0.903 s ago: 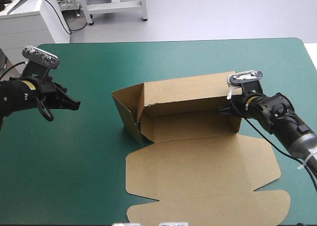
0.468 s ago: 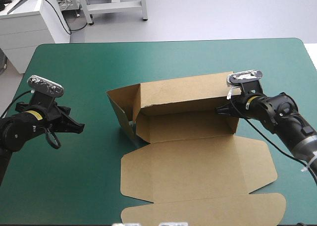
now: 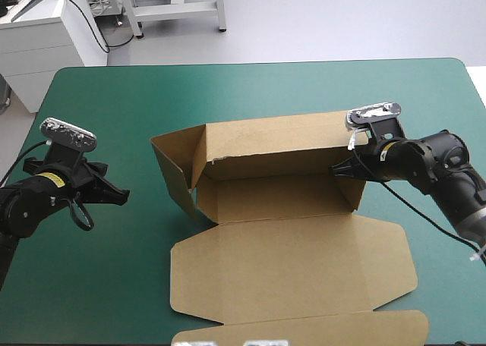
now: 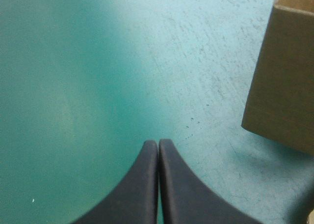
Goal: Fold the box
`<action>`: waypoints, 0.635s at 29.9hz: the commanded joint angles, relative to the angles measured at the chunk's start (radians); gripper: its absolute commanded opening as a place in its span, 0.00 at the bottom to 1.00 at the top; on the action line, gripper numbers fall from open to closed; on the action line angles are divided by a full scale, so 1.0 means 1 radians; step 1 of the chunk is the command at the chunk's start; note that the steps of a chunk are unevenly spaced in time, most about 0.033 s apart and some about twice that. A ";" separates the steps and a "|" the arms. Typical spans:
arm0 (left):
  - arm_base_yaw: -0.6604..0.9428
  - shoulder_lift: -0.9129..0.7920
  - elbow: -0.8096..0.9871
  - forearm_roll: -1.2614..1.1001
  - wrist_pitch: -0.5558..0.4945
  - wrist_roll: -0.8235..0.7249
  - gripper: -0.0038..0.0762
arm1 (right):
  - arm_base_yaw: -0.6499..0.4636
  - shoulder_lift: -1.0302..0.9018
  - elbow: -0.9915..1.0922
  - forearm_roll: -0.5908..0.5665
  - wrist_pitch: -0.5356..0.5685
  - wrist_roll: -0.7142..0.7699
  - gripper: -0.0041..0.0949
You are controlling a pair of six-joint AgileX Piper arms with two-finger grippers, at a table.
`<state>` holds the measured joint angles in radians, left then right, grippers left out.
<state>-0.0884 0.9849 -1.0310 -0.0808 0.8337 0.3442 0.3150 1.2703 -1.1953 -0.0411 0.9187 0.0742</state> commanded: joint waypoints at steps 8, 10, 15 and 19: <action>0.000 -0.015 -0.026 -0.041 -0.074 -0.009 0.04 | -0.006 0.212 -0.105 0.008 0.031 -0.013 0.02; 0.000 -0.015 -0.026 -0.065 -0.074 -0.006 0.04 | -0.006 0.263 -0.146 0.008 -0.004 -0.013 0.02; 0.000 -0.015 -0.026 -0.070 -0.071 -0.002 0.04 | -0.008 0.369 -0.245 0.008 -0.037 -0.026 0.03; 0.000 -0.015 -0.026 -0.070 -0.068 -0.002 0.04 | -0.008 0.451 -0.305 0.012 -0.046 -0.027 0.13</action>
<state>-0.0884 0.9837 -1.0310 -0.1293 0.8227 0.3442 0.3030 1.6860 -1.4659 -0.0634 0.8362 0.0687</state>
